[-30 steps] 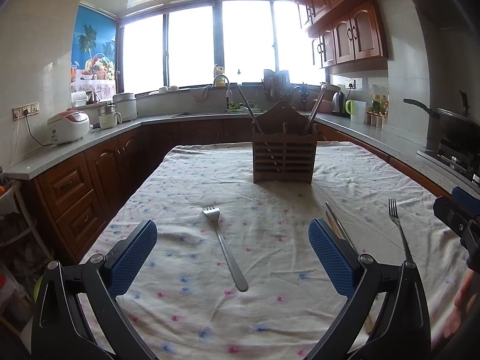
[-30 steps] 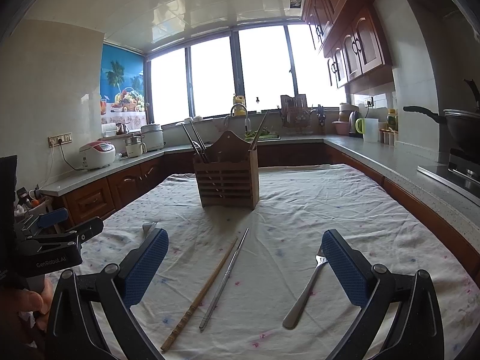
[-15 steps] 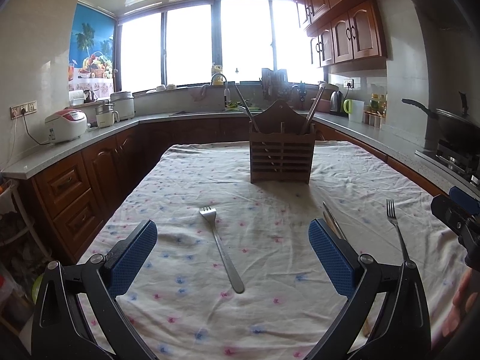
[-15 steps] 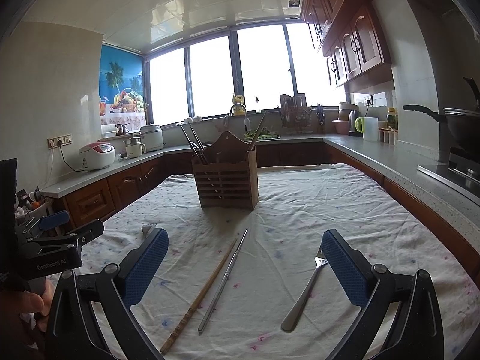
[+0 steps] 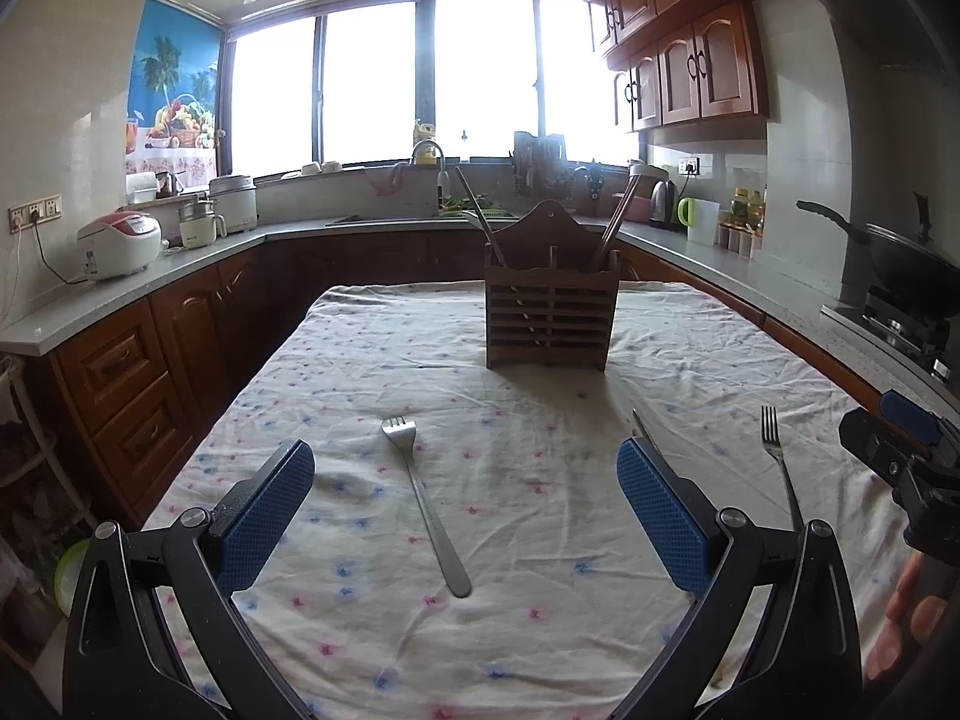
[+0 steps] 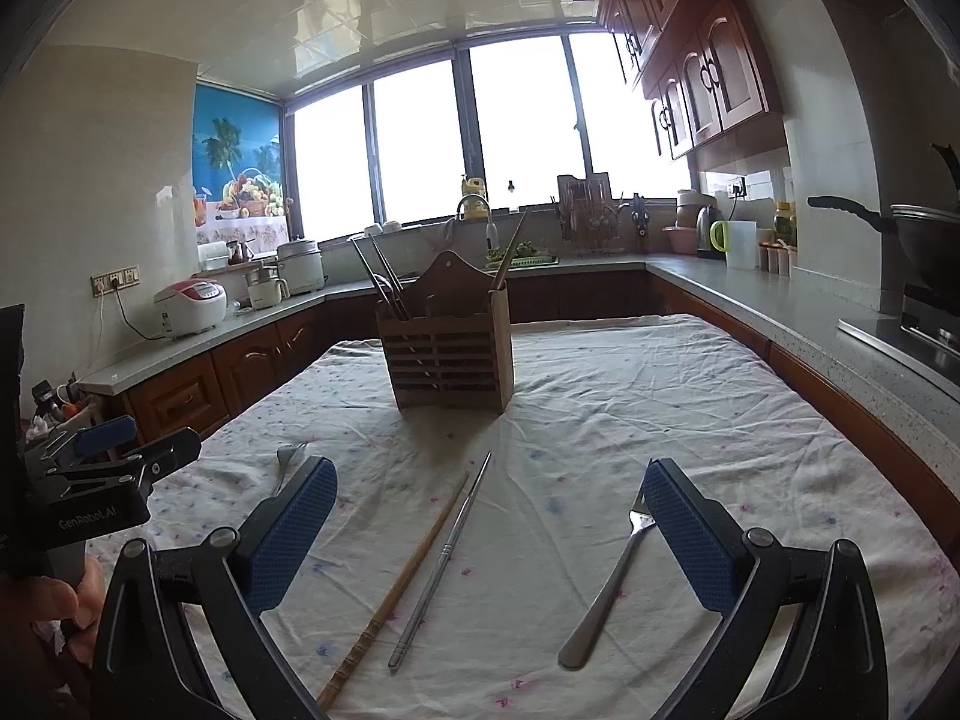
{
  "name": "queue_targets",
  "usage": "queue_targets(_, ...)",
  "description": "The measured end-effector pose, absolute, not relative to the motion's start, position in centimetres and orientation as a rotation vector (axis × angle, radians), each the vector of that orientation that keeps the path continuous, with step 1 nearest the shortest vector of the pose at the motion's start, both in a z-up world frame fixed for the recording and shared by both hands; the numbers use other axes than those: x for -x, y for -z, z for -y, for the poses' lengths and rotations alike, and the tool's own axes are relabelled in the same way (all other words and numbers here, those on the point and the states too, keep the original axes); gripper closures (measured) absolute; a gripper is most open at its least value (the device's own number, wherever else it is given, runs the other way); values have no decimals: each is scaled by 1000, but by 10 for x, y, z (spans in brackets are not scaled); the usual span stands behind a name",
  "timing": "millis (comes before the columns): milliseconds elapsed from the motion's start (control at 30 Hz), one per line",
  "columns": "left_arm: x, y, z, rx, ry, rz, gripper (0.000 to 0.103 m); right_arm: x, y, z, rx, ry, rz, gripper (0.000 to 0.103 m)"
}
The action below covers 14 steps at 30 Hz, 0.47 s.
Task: Organize utensils
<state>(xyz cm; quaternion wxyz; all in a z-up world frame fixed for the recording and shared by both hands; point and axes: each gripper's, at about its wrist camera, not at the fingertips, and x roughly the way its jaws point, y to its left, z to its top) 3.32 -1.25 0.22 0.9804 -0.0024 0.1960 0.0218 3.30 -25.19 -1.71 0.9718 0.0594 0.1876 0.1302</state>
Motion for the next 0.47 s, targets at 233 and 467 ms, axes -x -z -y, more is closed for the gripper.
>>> queue_targets(233, -36, -4, 16, 6, -30, -399, 0, -37, 17, 255, -135, -257, -390, 0)
queue_targets(467, -42, -1, 19, 9, -5, -418, 0, -44, 18, 266, -165, -236, -418, 0)
